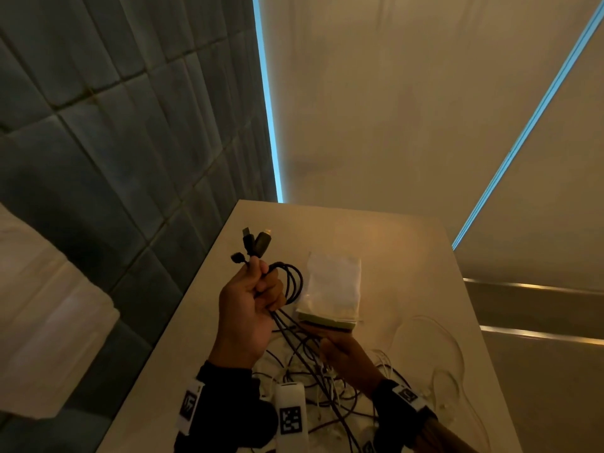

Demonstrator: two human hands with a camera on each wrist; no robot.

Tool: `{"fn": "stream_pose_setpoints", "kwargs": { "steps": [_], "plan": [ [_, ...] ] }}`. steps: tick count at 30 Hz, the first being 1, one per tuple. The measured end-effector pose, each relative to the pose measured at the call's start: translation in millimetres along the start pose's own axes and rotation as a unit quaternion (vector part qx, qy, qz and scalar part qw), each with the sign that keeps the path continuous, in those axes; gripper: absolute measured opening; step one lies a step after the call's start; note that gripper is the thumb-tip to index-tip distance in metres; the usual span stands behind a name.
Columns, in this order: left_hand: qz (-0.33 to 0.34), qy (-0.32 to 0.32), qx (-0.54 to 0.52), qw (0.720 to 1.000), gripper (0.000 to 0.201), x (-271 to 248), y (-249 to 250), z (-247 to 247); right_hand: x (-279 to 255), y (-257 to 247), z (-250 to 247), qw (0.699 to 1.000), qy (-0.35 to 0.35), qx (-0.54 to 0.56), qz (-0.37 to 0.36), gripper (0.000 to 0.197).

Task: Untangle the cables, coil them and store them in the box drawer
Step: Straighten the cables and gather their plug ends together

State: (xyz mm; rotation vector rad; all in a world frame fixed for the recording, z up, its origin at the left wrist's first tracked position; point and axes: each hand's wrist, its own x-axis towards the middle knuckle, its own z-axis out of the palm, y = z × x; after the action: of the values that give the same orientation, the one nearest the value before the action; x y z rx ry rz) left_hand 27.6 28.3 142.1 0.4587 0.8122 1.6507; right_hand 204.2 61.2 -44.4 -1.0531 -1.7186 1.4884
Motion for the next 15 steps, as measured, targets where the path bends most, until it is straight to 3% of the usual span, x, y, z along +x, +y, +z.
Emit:
{"fn": "stream_pose_setpoints", "kwargs": {
  "steps": [2, 5, 9, 12, 15],
  "plan": [
    [-0.001, 0.01, 0.0, 1.0, 0.031, 0, -1, -2, 2, 2, -1, 1.0, -0.001, -0.025, 0.005, 0.03],
    [-0.004, 0.028, 0.024, 0.999, 0.033, 0, 1, -4, 5, -13, -5, 0.998, 0.029, -0.029, 0.038, 0.041],
    [-0.018, 0.062, 0.092, 0.994, 0.033, 1, 1, -5, 17, -61, -16, 0.99, 0.102, 0.08, 0.056, 0.022],
    [-0.036, 0.097, 0.13, 0.986, 0.033, 0, -7, -2, 21, -116, -19, 0.986, 0.113, 0.122, -0.009, 0.019],
    [-0.043, 0.111, 0.159, 0.98, 0.032, -1, -14, 4, 18, -162, -17, 0.984, 0.071, 0.118, -0.115, 0.015]
  ]
}}
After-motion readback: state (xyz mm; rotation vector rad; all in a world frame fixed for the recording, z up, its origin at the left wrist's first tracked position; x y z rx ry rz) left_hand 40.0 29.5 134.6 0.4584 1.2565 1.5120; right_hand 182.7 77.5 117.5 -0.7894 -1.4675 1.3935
